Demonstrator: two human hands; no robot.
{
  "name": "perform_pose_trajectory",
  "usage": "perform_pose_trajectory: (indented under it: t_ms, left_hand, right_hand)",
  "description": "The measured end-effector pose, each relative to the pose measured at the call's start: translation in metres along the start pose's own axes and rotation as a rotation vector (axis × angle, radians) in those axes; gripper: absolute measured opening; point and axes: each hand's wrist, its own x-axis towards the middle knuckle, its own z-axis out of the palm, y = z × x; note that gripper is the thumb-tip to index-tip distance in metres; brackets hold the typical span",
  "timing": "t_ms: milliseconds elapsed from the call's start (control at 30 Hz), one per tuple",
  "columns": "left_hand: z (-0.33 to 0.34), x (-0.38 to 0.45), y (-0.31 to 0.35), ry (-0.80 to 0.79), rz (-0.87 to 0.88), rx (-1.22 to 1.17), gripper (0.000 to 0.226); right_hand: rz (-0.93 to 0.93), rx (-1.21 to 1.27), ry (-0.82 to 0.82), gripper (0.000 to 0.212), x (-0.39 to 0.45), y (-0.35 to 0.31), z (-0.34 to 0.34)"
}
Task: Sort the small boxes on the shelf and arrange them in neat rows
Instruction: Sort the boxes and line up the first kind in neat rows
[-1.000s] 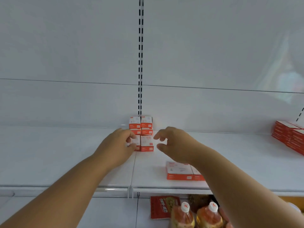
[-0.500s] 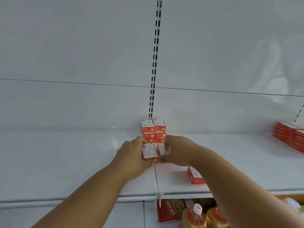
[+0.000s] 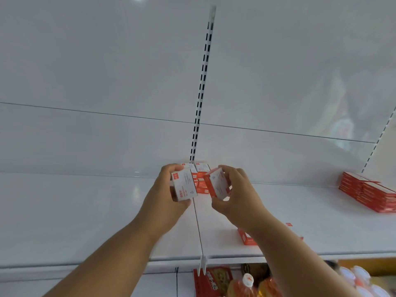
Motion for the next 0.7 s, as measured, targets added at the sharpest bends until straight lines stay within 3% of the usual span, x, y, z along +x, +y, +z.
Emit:
perform_pose_trajectory:
  t_ms: [133, 233, 300, 467, 600, 700]
  left_hand:
    - [-0.001, -0.001, 0.003, -0.086, -0.152, -0.198, 0.076]
    - [-0.001, -0.004, 0.01, -0.215, -0.218, -0.419, 0.066]
    - [0.001, -0.005, 0.014, -0.249, -0.198, -0.419, 0.055]
    - [0.019, -0.007, 0.026, -0.281, -0.128, -0.22, 0.061]
    - [0.047, -0.002, 0.041, -0.259, -0.256, -0.401, 0.038]
    - [0.064, 0.003, 0.044, -0.243, -0.272, -0.403, 0.033]
  right_hand:
    - [0.128, 0.222, 0.052, 0.055, -0.004, 0.003, -0.004]
    - [0.223, 0.477, -0.024, 0.076, -0.006, 0.005, -0.013]
    - [0.225, 0.533, -0.069, 0.081, -0.008, 0.008, -0.021]
    - [0.289, 0.603, 0.078, 0.03, -0.004, 0.028, -0.043]
    - [0.381, 0.646, 0.145, 0.033, -0.001, 0.05, -0.065]
    - [0.402, 0.665, 0.122, 0.022, -0.006, 0.065, -0.078]
